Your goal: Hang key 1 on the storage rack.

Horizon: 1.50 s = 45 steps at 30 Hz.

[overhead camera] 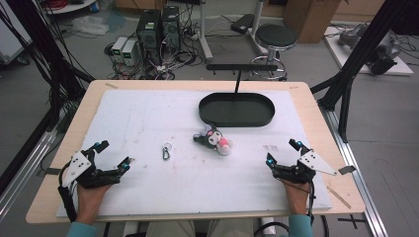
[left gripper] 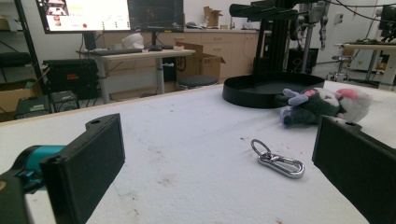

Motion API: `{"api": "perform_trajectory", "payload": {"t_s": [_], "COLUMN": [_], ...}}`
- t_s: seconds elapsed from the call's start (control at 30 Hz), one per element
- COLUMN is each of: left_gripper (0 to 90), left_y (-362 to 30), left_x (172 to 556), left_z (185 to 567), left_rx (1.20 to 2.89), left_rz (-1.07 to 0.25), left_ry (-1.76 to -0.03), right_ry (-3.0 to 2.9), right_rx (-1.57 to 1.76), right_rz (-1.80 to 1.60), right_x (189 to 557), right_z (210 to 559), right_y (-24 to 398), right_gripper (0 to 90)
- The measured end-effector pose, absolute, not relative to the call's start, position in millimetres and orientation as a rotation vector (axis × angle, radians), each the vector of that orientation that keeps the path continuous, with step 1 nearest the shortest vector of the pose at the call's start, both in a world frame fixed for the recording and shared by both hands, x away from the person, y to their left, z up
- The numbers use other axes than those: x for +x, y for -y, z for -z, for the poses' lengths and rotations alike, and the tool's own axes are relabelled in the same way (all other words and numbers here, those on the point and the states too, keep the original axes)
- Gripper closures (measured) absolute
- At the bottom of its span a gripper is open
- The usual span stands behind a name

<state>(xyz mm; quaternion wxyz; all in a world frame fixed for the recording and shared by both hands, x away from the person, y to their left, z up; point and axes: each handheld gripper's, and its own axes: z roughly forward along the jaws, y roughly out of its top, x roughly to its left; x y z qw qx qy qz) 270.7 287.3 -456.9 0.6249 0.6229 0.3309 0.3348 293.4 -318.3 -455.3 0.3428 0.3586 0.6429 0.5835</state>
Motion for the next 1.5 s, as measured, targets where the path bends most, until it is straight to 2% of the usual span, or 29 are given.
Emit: {"api": "perform_trajectory", "payload": {"t_s": [1.0, 1.17, 1.5], "left_gripper": [2.9, 2.9, 2.9], "left_y": [-287, -287, -287], "left_x": [271, 271, 271], "left_z": [457, 457, 457], "left_rx": [1.432, 1.432, 1.431], "left_rz": [-0.767, -0.767, -0.767], "left_ry": [-0.767, -0.767, -0.773], "right_ry": [-1.719, -1.724, -1.900], "right_rx": [0.974, 0.950, 0.878], "right_rz": [-1.531, -1.539, -1.548], "right_x": [298, 296, 311], "right_z": [452, 438, 390], "right_y": [323, 324, 308], "right_gripper": [0.7, 0.7, 0.8]}}
